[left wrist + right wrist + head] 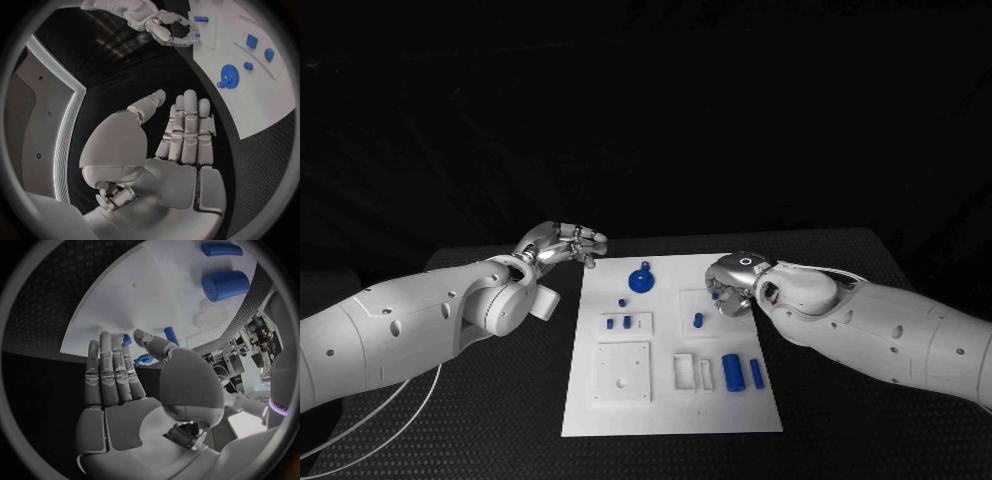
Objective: Assemble the parts on the task board
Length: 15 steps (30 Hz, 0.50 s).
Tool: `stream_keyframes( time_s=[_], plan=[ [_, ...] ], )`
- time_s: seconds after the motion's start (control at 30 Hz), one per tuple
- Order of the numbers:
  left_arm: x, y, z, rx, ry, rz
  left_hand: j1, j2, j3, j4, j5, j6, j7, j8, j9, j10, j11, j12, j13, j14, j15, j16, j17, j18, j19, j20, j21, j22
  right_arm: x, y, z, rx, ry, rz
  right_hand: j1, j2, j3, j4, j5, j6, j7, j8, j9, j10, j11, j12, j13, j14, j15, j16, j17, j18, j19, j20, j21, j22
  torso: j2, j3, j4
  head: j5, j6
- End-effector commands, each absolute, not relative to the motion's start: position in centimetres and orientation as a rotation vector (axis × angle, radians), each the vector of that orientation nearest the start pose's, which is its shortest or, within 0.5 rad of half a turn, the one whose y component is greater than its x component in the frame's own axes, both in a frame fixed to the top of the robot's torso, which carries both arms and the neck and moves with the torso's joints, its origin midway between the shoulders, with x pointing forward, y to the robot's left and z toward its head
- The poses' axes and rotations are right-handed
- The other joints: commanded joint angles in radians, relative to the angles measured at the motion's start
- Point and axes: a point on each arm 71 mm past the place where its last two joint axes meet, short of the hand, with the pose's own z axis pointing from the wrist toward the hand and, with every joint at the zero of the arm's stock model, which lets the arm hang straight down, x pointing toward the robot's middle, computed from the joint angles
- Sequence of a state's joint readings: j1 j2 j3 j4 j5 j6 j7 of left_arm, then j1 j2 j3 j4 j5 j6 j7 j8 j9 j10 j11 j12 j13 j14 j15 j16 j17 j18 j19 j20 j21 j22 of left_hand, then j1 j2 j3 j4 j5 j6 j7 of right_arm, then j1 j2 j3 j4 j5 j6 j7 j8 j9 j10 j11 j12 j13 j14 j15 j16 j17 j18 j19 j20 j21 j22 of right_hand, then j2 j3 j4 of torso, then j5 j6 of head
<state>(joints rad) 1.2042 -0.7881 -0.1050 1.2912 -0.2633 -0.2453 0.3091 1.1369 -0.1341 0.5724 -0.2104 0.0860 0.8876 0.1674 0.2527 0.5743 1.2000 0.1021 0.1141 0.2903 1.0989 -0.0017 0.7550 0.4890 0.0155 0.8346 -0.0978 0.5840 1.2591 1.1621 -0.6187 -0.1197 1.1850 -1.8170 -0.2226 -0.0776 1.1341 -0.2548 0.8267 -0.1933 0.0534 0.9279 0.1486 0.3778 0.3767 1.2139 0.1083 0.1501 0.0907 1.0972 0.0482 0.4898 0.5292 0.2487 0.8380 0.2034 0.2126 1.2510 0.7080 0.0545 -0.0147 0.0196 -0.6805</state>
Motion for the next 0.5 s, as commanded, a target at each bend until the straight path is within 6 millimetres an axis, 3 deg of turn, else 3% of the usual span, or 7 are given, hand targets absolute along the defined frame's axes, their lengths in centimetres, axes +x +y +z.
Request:
stream_keyframes(
  time_s=[0.03,0.5],
  plan=[
    [51.9,24.5,-21.3,-0.899,1.587,-1.306,-0.007,-0.001,-0.002,-0.002,0.004,-0.008,-0.002,-0.001,0.000,-0.010,0.002,-0.007,-0.002,0.009,0.002,-0.005,0.002,0.005,0.008,-0.001,-0.007,-0.001,51.8,-17.5,-25.7,-0.584,1.726,0.352,-0.002,0.013,-0.003,-0.006,-0.004,0.012,-0.004,0.008,0.003,0.013,-0.005,0.007,0.008,0.008,-0.001,0.004,0.016,0.013,0.009,-0.003,0.003,0.006,-0.001,0.0004,-0.0005,0.001,-0.002],
    [51.9,24.3,-21.3,-0.899,1.590,-1.309,-0.008,-0.002,-0.002,-0.003,0.004,-0.010,-0.001,-0.002,0.000,-0.012,0.002,-0.008,-0.002,0.009,0.002,-0.008,0.003,0.006,0.009,-0.001,-0.008,-0.001,51.6,-17.0,-27.1,-0.626,1.747,0.310,0.005,0.050,-0.002,-0.029,-0.003,0.049,-0.020,0.023,0.013,0.043,-0.021,0.022,0.041,0.016,-0.008,0.019,0.079,0.013,0.029,-0.011,0.015,0.024,0.000,0.0006,-0.0006,-0.002,-0.002]
  ],
)
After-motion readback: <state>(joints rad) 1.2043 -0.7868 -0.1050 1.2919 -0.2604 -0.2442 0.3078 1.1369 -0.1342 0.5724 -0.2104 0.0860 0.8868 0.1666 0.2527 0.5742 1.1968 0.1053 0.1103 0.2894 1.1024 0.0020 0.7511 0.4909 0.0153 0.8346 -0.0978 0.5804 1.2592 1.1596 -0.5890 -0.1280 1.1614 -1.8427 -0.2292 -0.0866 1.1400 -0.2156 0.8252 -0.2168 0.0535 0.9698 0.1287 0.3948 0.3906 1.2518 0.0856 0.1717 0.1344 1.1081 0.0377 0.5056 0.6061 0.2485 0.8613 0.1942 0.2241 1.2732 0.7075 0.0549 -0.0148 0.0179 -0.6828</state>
